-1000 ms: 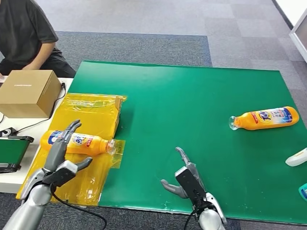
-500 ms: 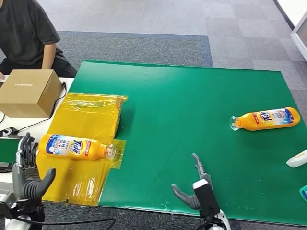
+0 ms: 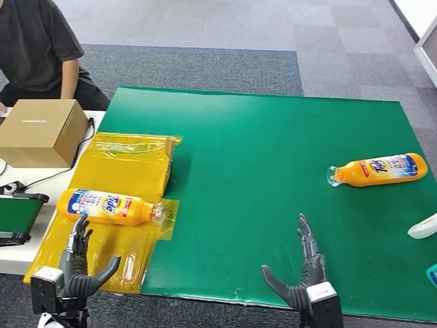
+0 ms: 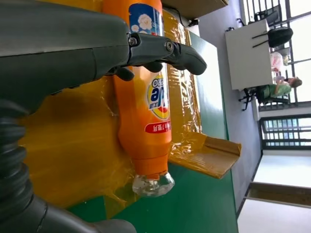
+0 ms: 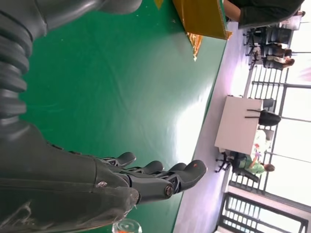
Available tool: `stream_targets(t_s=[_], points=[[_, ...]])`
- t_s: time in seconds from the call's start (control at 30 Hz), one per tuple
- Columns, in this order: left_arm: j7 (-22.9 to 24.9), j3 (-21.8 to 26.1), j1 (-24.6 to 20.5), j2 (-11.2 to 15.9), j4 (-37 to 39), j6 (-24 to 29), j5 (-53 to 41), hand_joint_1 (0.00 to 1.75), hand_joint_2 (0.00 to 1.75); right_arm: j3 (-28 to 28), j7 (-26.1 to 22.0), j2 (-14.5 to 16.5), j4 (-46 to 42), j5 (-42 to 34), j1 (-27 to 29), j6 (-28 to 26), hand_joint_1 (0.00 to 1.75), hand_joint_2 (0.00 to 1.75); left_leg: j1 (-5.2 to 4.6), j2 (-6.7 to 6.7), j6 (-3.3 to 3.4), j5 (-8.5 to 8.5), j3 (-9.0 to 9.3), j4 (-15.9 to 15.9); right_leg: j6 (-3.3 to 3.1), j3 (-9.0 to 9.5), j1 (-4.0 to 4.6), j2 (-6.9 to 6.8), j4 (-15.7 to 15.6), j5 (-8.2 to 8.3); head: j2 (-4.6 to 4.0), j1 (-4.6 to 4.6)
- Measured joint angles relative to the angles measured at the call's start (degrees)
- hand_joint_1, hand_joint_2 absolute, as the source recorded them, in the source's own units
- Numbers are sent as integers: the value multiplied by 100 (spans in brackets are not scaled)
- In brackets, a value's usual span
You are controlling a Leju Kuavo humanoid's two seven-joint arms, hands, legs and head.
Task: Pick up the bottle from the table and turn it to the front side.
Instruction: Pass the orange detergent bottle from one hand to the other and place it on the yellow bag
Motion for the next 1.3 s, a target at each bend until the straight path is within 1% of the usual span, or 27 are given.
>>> stream_targets(t_s=[0.1, 0.2, 0.67, 0.87, 1.3], points=[[20, 5, -1, -46, 11, -50, 345, 0, 175, -51, -57, 0, -128, -55, 119, -25, 0, 175, 0, 0, 0, -1, 0, 0, 0, 0, 0, 0, 0, 0, -1, 0], [27, 13, -5, -89, 35, -86, 493, 0, 175, -110, -87, 0, -207, -135, 206, 42, 0, 175, 0, 0, 0, -2, 0, 0, 1, 0, 0, 0, 0, -1, 0, 0], [-9, 19, -84, -178, 219, -60, 593, 0, 175, -248, -20, 0, -302, -339, 314, 481, 0, 175, 0, 0, 0, -1, 2, 0, 1, 3, 0, 0, 0, -1, -1, 0], [-18, 19, -123, -182, 284, -49, 642, 0, 175, -260, -26, 0, -302, -359, 313, 481, 0, 175, 0, 0, 0, -1, 2, 0, 1, 3, 0, 0, 0, -1, 0, -1], [-79, 20, -199, -182, 360, 75, 641, 0, 175, -372, -223, 0, -304, -403, 318, 522, 0, 175, 0, 0, 0, -1, 2, 0, 1, 4, 0, 0, 0, -1, 0, 0]])
